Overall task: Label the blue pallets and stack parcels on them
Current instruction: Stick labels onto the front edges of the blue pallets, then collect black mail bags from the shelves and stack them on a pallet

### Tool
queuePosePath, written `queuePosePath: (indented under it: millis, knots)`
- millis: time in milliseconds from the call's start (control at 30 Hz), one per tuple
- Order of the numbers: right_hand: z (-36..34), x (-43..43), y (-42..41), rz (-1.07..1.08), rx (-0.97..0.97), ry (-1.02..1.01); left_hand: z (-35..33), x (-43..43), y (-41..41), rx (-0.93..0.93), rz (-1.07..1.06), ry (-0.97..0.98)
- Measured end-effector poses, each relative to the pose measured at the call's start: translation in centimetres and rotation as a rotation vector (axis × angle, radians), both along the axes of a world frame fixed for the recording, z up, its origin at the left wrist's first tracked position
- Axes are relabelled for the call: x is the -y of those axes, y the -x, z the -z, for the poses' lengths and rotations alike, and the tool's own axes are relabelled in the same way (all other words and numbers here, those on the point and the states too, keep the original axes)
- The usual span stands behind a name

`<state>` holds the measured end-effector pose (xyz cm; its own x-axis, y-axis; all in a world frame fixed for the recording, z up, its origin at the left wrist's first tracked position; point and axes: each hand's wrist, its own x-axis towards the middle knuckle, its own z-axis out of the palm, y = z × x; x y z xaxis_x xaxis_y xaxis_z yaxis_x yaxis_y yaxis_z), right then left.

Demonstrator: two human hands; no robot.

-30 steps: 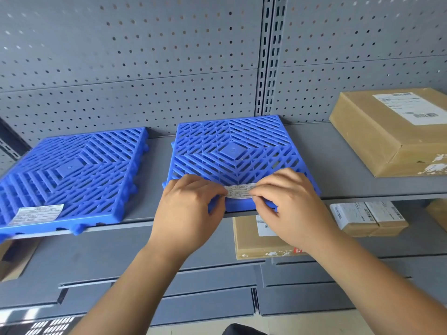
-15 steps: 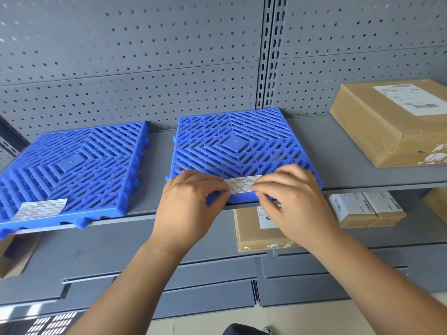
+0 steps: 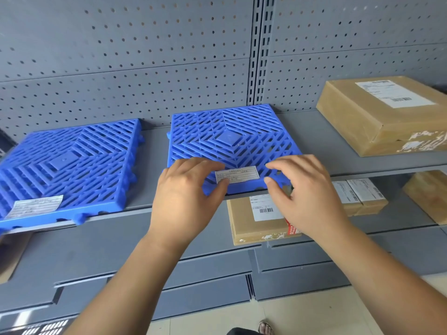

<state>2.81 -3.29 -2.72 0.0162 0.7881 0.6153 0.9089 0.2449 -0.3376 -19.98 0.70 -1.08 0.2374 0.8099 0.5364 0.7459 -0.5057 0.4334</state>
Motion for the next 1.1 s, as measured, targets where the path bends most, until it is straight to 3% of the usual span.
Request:
queuePosePath:
  millis: [567,1100]
  knots:
    - [-1.8,6.3,-4.1,0.224,-0.014,0.115,-0.8,3.3,-7.8,-0.016,0.064,-0.018]
    - [-5.2,21.4,-26.8,0.498,-0.117,0.104,-3.1,15.8,-33.8,-0.084,0.282,-0.02]
